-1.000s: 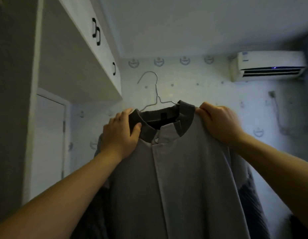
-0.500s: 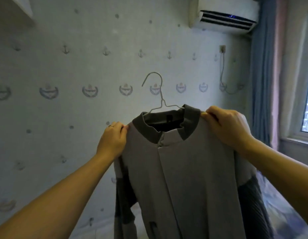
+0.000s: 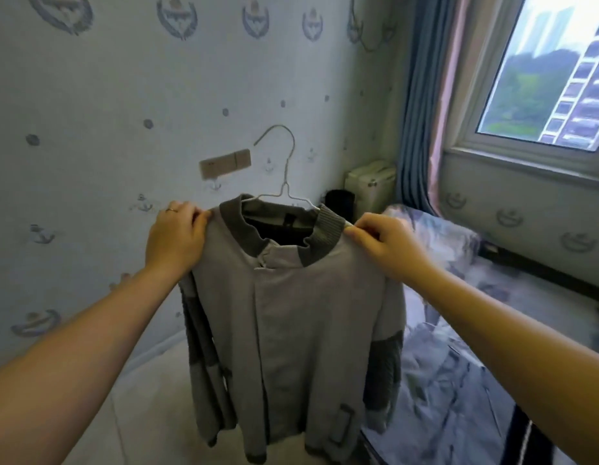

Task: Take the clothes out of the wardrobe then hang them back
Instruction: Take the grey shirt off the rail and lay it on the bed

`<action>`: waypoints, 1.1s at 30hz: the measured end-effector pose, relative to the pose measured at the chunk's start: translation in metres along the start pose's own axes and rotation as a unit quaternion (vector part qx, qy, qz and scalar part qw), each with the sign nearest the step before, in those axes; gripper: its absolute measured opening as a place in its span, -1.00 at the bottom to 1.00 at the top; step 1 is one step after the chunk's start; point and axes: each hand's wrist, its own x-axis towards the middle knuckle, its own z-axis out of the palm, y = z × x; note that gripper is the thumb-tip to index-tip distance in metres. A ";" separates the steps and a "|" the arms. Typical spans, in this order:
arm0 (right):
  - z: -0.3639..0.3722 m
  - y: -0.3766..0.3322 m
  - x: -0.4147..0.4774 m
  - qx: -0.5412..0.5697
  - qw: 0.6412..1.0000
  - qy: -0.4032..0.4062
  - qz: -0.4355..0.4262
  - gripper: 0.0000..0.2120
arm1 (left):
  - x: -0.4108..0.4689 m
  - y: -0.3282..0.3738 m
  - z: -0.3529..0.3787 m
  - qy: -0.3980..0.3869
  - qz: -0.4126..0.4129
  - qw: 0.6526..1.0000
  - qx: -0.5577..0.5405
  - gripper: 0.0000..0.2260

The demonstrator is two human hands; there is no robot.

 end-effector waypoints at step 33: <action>0.062 0.396 0.106 -0.055 0.900 0.027 0.432 -0.89 | 0.242 0.117 0.497 -0.275 0.117 0.954 -0.004 -0.73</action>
